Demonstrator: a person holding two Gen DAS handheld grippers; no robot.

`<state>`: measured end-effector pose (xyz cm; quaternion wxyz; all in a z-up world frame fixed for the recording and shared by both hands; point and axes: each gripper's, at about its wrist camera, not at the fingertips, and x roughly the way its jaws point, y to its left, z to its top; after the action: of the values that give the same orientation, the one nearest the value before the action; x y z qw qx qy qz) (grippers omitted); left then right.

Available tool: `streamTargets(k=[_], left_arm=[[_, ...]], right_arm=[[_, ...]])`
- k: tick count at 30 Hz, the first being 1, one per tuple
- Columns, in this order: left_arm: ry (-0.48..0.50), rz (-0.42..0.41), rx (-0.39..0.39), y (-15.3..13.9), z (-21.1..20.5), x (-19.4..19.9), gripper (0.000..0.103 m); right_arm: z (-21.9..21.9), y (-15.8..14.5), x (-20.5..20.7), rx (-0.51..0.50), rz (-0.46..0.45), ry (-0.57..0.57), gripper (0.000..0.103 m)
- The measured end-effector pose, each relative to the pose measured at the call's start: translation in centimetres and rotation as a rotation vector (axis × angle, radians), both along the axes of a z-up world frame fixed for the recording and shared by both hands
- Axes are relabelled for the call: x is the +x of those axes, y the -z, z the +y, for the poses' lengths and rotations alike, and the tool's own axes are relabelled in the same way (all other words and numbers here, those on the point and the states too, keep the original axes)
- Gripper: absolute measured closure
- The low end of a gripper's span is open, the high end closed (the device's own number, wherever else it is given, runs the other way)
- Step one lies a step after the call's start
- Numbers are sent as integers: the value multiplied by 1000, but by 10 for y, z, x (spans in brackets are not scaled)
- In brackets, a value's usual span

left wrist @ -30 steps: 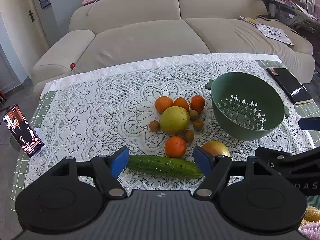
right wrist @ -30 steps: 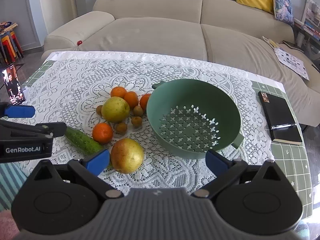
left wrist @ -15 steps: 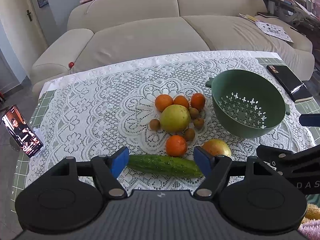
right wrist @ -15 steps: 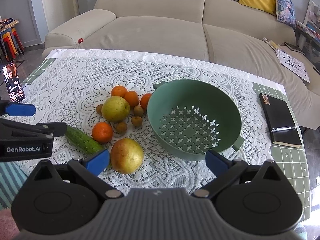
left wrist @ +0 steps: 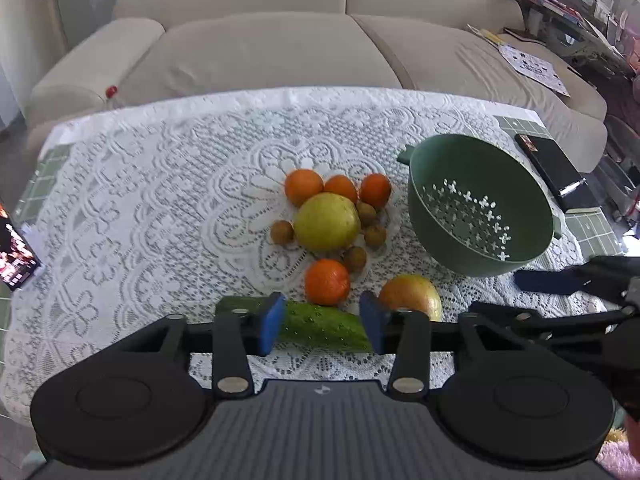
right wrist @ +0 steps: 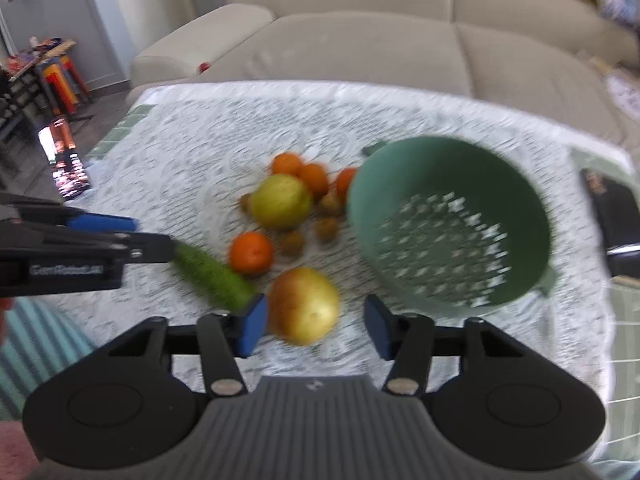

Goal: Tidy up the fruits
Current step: 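Grasp the yellow-green pear with the left tool while the right tool grasps the yellow apple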

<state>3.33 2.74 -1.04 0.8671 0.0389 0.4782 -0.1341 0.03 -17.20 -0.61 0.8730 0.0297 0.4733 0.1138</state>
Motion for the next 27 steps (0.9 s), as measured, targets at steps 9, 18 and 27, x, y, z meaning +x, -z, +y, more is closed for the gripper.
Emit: streamTargets(k=[9, 18, 27], left_arm=[[18, 58, -4, 17, 5, 17, 60], [43, 103, -20, 33, 1, 51, 60], [111, 118, 12, 55, -18, 82, 46]], right_arm=[[10, 31, 29, 59, 94, 33, 42], [9, 58, 53, 70, 196, 80, 39], [4, 83, 69, 123, 281, 141, 39]])
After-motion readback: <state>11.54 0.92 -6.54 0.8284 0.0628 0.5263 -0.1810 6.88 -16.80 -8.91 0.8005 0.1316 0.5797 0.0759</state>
